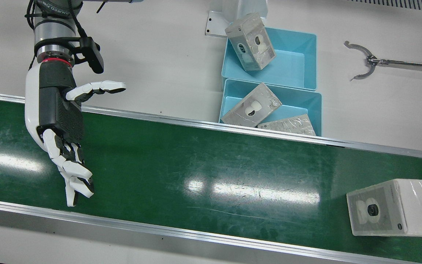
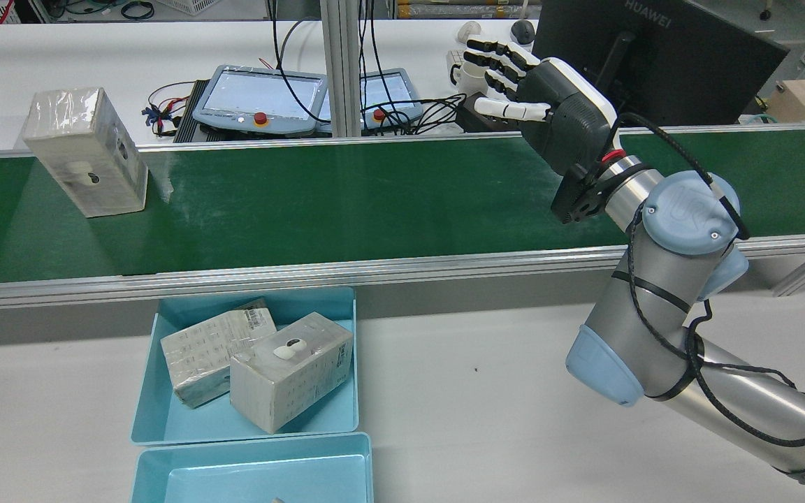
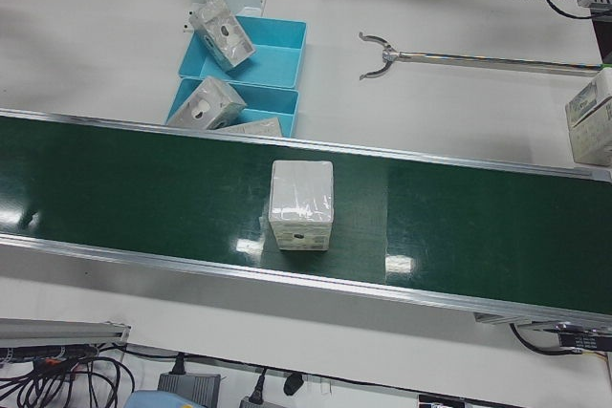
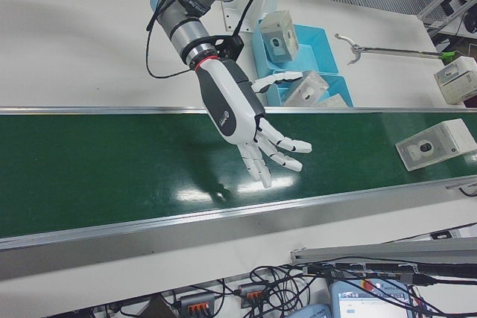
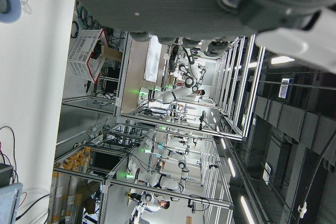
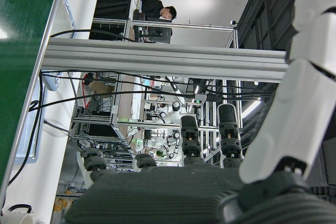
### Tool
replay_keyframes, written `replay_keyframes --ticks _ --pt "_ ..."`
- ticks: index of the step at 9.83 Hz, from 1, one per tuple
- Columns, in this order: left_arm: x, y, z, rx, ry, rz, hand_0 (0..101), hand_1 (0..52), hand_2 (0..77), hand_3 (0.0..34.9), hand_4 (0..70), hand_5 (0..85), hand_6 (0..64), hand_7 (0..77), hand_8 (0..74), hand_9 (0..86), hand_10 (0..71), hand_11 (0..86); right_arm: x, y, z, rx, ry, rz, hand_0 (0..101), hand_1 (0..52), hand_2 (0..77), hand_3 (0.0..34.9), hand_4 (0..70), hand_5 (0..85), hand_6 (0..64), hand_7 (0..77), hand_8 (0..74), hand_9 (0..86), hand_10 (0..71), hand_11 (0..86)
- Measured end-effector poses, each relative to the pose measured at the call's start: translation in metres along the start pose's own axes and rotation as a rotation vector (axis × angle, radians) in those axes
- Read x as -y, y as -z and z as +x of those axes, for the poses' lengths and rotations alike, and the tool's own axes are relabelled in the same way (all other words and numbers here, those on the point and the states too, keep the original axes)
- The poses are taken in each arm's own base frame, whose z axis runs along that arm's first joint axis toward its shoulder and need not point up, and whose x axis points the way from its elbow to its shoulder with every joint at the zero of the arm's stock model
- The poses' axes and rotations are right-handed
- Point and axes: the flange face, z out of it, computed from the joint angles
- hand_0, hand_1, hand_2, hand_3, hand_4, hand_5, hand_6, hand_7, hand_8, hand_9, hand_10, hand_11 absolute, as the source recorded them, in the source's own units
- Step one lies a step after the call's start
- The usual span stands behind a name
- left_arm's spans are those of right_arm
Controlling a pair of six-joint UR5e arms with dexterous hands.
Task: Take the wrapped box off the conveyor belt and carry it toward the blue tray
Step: 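Hold the right hand open over the belt, waiting for the wrapped box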
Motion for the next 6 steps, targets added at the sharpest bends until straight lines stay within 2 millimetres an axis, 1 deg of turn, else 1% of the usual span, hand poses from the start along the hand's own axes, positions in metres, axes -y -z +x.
replay_keyframes --ticks 3,4,5,6 --pt "0.0 0.0 0.0 0.0 0.0 0.0 0 0.0 0.5 0.0 0.0 0.5 0.0 0.5 0.0 0.0 0.5 0.0 0.001 0.002 0.002 -0.006 -0.001 0.001 40 8.7 14.7 30.0 9.8 20.7 0.0 16.4 0.0 3.3 2.7 5.4" --pt "0.0 0.0 0.0 0.0 0.0 0.0 0 0.0 0.5 0.0 0.0 0.5 0.0 0.5 0.0 0.5 0.5 0.0 0.001 0.003 0.002 -0.008 -0.001 0.001 40 8.7 14.7 30.1 7.6 18.0 0.0 15.3 0.0 3.3 3.3 4.4" --pt "0.0 0.0 0.0 0.0 0.0 0.0 0 0.0 1.1 0.0 0.0 0.5 0.0 0.5 0.5 0.5 0.0 0.0 0.002 0.004 0.007 -0.016 -0.001 0.002 40 8.7 14.7 30.1 6.5 15.8 0.0 15.3 0.0 3.3 3.3 4.9" --pt "0.0 0.0 0.0 0.0 0.0 0.0 0 0.0 0.5 0.0 0.0 0.5 0.0 0.5 0.5 0.0 0.5 0.0 0.003 0.005 0.011 -0.023 0.0 0.004 39 8.7 14.7 30.1 6.5 15.8 0.0 15.3 0.0 2.7 3.3 4.9"
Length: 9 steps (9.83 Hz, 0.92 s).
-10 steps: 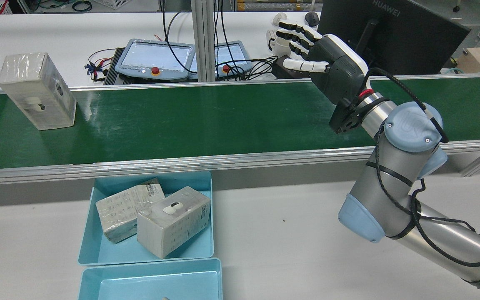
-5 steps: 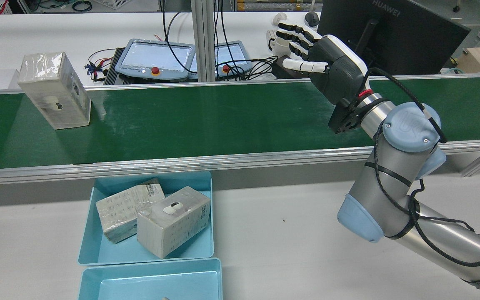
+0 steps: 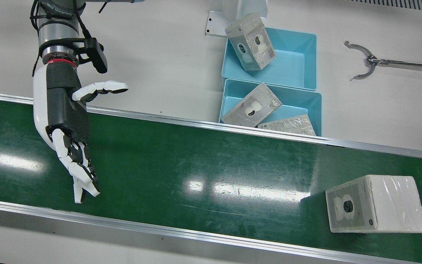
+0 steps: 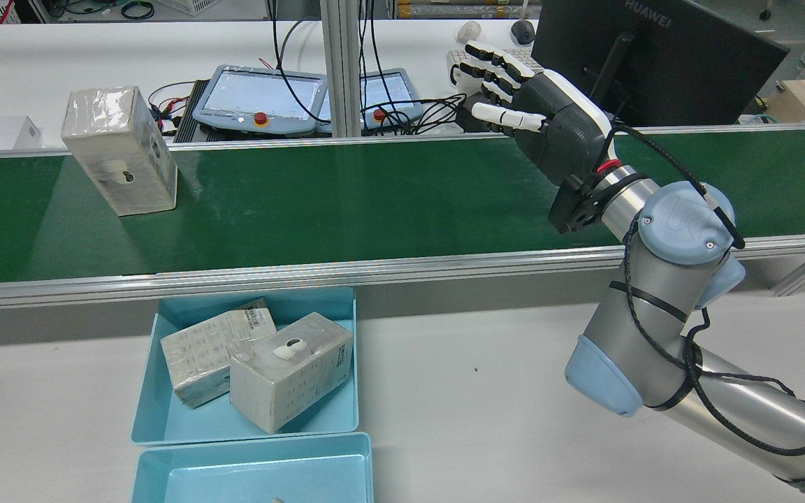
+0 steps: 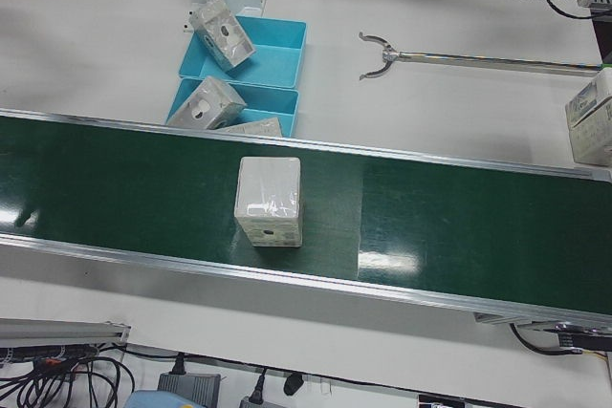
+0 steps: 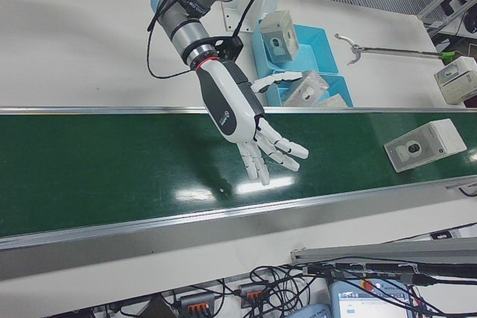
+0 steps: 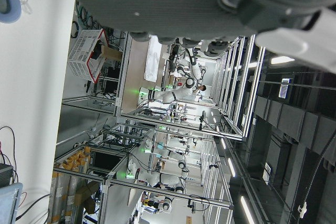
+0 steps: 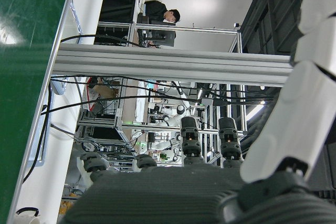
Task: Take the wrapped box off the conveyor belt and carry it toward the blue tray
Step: 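Hold the right hand open over the belt, waiting for the wrapped box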
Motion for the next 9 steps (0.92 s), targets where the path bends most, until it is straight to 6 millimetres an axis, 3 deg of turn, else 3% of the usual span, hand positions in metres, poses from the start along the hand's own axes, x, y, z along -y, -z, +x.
replay_keyframes --ticks 2,4,9 --pt "0.0 0.0 0.0 0.0 0.0 0.0 0 0.0 1.1 0.0 0.0 0.5 0.0 0.5 0.5 0.0 0.0 0.0 0.008 0.001 0.006 -0.011 0.009 0.016 38 8.7 15.3 30.0 6.5 15.8 0.0 11.4 0.0 2.2 3.3 4.9" --pt "0.0 0.0 0.0 0.0 0.0 0.0 0 0.0 0.5 0.0 0.0 0.5 0.0 0.5 0.0 0.5 0.5 0.0 0.02 0.002 0.001 -0.006 0.019 0.037 34 7.6 12.0 30.0 0.0 11.5 0.0 9.3 0.0 1.6 2.2 3.8" --pt "0.0 0.0 0.0 0.0 0.0 0.0 0 0.0 1.1 0.0 0.0 0.5 0.0 0.5 0.0 0.5 0.5 0.0 0.036 0.003 -0.048 0.062 0.046 0.061 32 6.0 7.1 30.1 0.0 13.1 0.0 12.0 0.0 4.9 2.2 2.2"
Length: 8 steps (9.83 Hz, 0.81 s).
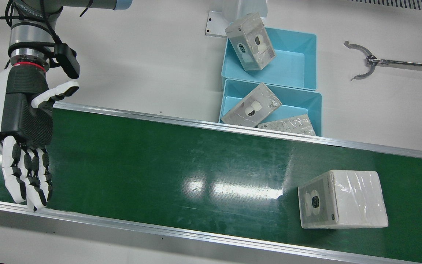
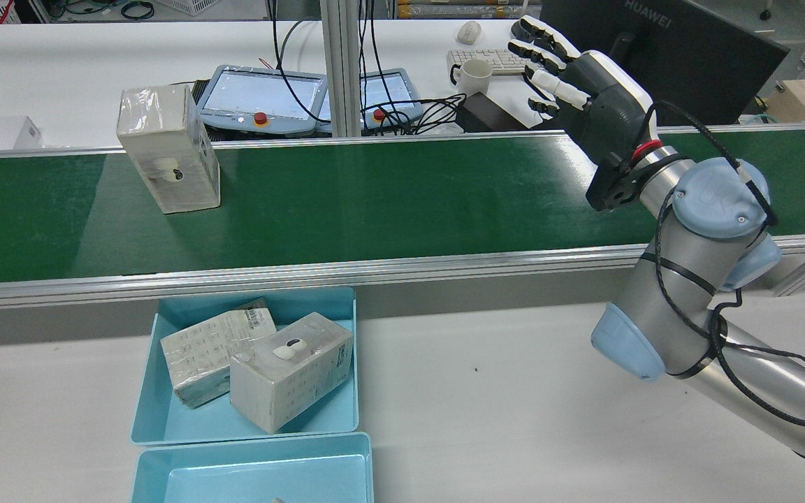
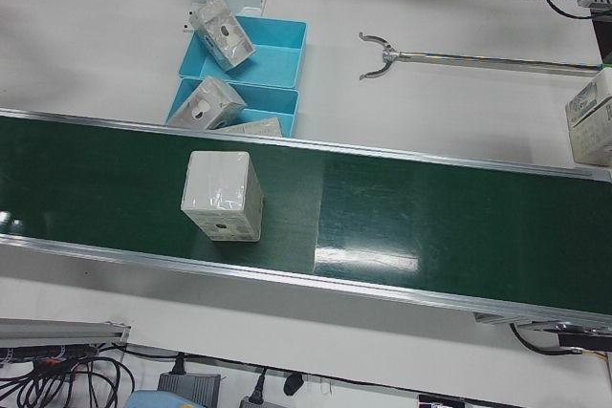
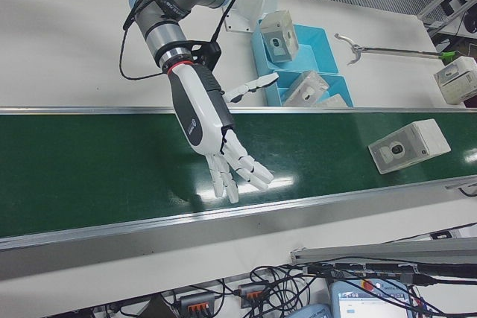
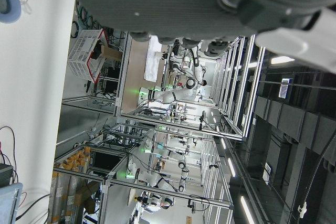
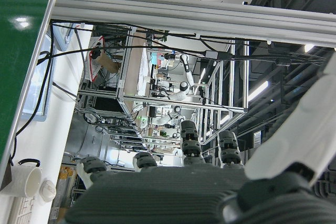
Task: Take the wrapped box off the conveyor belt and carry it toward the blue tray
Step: 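Hold the right hand open over the belt, waiting for the wrapped box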
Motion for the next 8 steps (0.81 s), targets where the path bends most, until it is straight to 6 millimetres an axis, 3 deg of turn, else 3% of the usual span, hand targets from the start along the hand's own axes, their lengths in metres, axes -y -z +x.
replay_keyframes --ticks 3,8 --pt "0.0 0.0 0.0 0.0 0.0 0.0 0 0.0 1.1 0.0 0.0 0.5 0.0 0.5 0.0 0.0 0.5 0.0 0.003 0.0 0.002 -0.004 0.008 0.006 32 6.5 7.1 30.0 0.0 14.2 0.0 13.6 0.0 4.9 0.5 2.2" --pt "0.0 0.0 0.0 0.0 0.0 0.0 0 0.0 0.5 0.0 0.0 0.5 0.0 0.5 0.5 0.0 0.0 0.0 0.0 -0.006 0.034 -0.047 0.009 0.012 29 5.4 8.7 30.2 1.6 14.2 0.0 13.6 0.0 3.8 0.0 1.6"
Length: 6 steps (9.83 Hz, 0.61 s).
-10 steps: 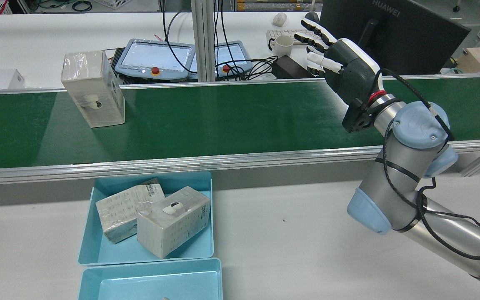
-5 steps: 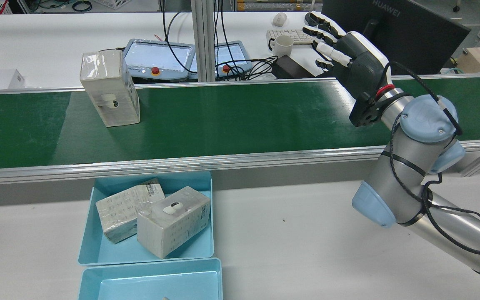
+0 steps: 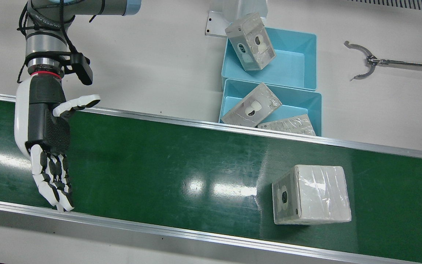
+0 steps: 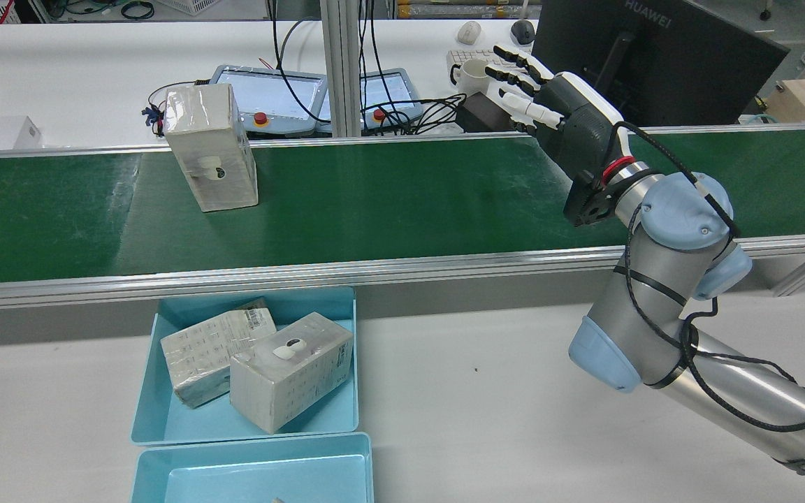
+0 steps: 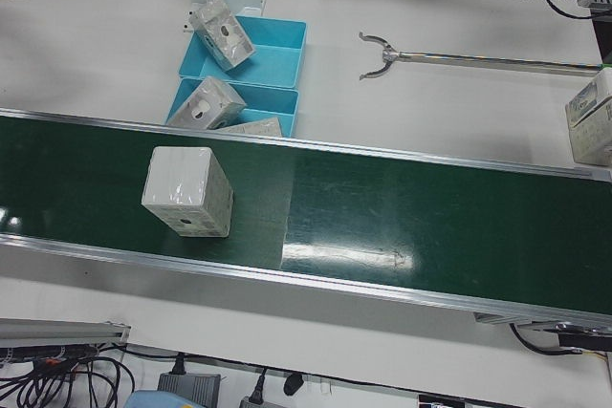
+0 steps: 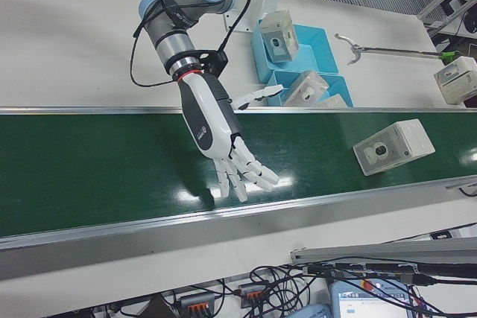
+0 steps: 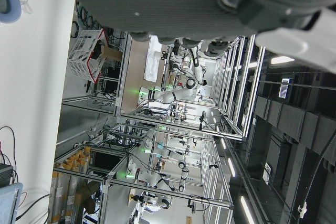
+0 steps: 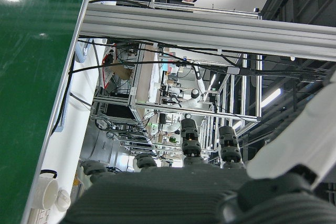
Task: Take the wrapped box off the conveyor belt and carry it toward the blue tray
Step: 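Hold the right hand open over the belt, waiting for the wrapped box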
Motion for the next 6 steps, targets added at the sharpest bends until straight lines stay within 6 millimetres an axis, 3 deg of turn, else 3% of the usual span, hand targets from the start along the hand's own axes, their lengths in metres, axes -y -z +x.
replay_keyframes --ticks 2,6 --pt "0.0 0.0 0.0 0.0 0.0 0.0 0 0.0 0.5 0.0 0.0 0.5 0.0 0.5 0.5 0.0 0.0 0.0 0.0 -0.0004 0.0009 -0.001 0.0 0.003 33 6.5 9.3 30.2 0.5 15.8 0.0 11.4 4.4 9.3 1.6 1.1" --pt "0.0 0.0 0.0 0.0 0.0 0.0 0 0.0 1.1 0.0 0.0 0.5 0.0 0.5 0.0 0.5 0.5 0.0 -0.0043 -0.0023 0.0042 -0.001 -0.002 -0.006 28 4.9 7.1 30.2 0.5 16.9 0.0 11.4 4.4 9.8 1.6 1.6"
